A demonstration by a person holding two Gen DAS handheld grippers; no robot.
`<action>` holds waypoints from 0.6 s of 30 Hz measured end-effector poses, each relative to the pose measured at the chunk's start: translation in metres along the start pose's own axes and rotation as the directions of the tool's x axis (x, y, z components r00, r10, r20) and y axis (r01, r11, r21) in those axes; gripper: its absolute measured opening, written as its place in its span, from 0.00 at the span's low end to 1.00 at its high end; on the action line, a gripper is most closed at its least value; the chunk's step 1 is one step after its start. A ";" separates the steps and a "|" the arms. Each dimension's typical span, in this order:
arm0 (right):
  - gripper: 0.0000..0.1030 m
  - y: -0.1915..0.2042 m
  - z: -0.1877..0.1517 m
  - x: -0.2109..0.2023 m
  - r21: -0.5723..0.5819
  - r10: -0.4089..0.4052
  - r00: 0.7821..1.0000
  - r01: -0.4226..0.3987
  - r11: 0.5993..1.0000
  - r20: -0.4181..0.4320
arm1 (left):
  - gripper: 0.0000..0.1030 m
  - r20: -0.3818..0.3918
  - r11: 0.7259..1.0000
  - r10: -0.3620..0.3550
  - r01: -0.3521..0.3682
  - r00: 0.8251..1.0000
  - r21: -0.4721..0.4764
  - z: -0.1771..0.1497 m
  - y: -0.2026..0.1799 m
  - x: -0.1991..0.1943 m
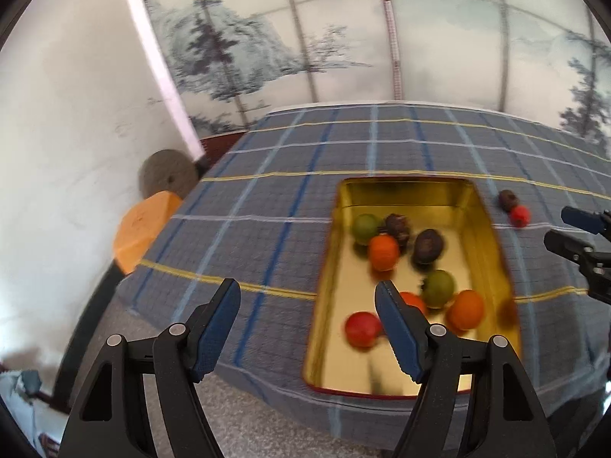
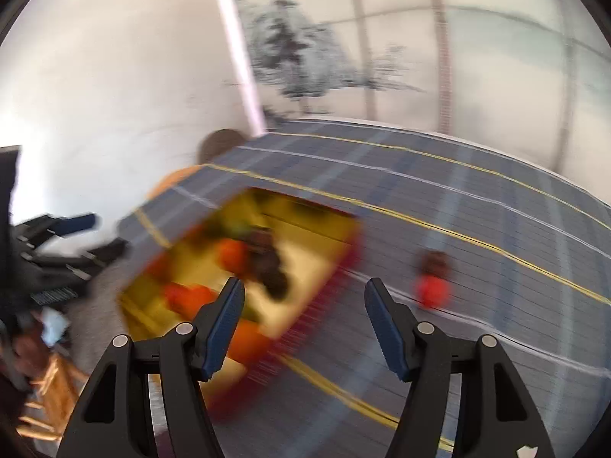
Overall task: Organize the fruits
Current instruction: 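Grasp the last brown fruit with the left gripper while the right gripper grasps the red tomato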
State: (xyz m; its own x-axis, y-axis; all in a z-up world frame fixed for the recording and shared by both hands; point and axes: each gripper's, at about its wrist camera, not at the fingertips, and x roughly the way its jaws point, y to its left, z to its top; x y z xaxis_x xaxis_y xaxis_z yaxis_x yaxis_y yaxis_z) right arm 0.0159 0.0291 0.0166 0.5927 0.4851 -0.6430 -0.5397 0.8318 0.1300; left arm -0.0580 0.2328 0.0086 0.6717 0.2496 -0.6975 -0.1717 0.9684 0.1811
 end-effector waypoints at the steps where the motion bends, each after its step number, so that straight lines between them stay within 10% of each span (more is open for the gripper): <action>1: 0.61 -0.015 -0.008 -0.004 -0.008 -0.065 0.998 0.065 0.998 -0.010 | 0.71 -0.002 1.000 -0.028 0.029 1.000 0.008 0.002 -0.003 -0.001; 12: 0.61 -0.163 -0.071 -0.035 0.106 -0.442 0.879 0.463 0.880 -0.177 | 0.71 -0.085 0.908 -0.403 0.409 0.911 0.090 0.069 -0.081 0.004; 15: 0.61 -0.181 -0.083 -0.041 0.168 -0.419 0.890 0.448 0.878 -0.182 | 0.71 -0.176 0.871 -0.474 0.489 0.863 0.055 0.100 -0.116 0.027; 18: 0.61 -0.185 -0.086 -0.037 0.194 -0.383 0.903 0.418 0.887 -0.196 | 0.70 -0.212 0.861 -0.473 0.500 0.855 0.095 0.126 -0.159 0.047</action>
State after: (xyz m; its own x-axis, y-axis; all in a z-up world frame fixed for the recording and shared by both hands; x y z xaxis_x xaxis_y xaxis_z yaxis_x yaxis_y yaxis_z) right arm 0.0425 -0.1657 -0.0482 0.6244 0.0665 -0.7783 -0.1151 0.9933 -0.0074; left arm 0.0920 0.0908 0.0344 0.5025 -0.2441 -0.8294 0.2564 0.9582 -0.1267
